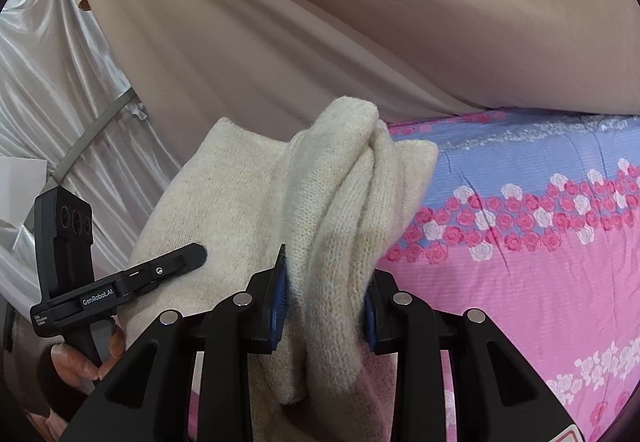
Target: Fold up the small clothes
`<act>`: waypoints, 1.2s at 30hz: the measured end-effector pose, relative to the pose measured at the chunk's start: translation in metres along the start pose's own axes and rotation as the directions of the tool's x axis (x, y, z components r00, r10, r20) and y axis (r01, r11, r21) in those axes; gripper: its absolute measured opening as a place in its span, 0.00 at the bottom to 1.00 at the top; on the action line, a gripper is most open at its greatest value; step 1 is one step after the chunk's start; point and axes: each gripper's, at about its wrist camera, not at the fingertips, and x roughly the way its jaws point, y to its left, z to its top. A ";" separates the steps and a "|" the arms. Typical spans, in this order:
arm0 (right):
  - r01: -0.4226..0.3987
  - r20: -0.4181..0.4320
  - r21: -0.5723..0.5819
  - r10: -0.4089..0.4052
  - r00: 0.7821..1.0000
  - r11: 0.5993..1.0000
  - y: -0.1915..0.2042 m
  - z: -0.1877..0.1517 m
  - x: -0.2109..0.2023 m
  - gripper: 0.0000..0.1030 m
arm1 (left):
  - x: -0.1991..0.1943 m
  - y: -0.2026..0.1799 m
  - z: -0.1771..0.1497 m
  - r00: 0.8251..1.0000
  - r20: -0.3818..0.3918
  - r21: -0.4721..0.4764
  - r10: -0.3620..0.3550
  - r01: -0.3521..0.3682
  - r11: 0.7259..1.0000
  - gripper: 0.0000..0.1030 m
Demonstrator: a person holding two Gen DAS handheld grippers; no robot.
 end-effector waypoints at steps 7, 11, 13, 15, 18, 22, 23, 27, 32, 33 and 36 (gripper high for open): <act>-0.008 -0.005 0.055 0.008 1.000 0.998 -0.032 -0.011 0.029 0.31 | 0.029 0.003 -0.007 1.000 -0.007 0.002 0.017 -0.017 1.000 0.47; 0.167 -0.097 0.087 -0.159 0.983 0.982 -0.084 -0.046 0.086 0.46 | 0.081 0.045 -0.029 0.997 -0.033 -0.085 0.067 -0.069 0.994 0.61; 0.258 -0.186 0.171 -0.226 0.956 0.951 -0.114 -0.064 0.098 0.43 | 0.110 0.073 -0.051 0.982 -0.104 -0.125 0.155 -0.168 0.978 0.58; 0.209 -0.157 0.228 -0.176 0.972 0.951 -0.120 -0.074 0.079 0.36 | 0.110 0.091 -0.071 0.966 -0.148 -0.174 0.210 -0.235 0.956 0.54; 0.132 -0.130 0.146 -0.114 0.985 0.980 -0.091 -0.068 0.056 0.28 | 0.066 0.093 -0.078 0.988 -0.032 -0.250 0.150 -0.153 0.956 0.55; 0.010 -0.153 0.043 -0.003 0.988 0.999 -0.046 -0.052 0.078 0.17 | 0.056 0.060 -0.066 0.992 0.018 -0.173 0.123 -0.118 0.978 0.60; 0.020 -0.199 -0.005 -0.020 0.980 1.000 -0.041 -0.054 0.098 0.16 | 0.068 0.051 -0.066 0.990 -0.001 -0.128 0.143 -0.142 0.982 0.60; 0.120 -0.338 -0.140 -0.162 0.927 0.983 -0.061 -0.089 0.164 0.04 | 0.122 0.060 -0.088 0.966 -0.134 -0.072 0.223 -0.234 0.970 0.59; 0.100 -0.276 -0.121 -0.131 0.952 0.988 -0.028 -0.070 0.123 0.10 | 0.110 0.041 -0.092 0.953 -0.116 0.067 0.281 -0.275 0.959 0.60; 0.100 -0.291 -0.136 -0.136 0.947 0.986 -0.026 -0.074 0.126 0.10 | 0.109 0.042 -0.092 0.954 -0.119 0.054 0.276 -0.272 0.961 0.60; 0.161 -0.382 -0.162 -0.212 0.899 0.974 -0.045 -0.096 0.153 0.00 | 0.104 0.047 -0.091 0.957 -0.127 -0.004 0.262 -0.265 0.964 0.60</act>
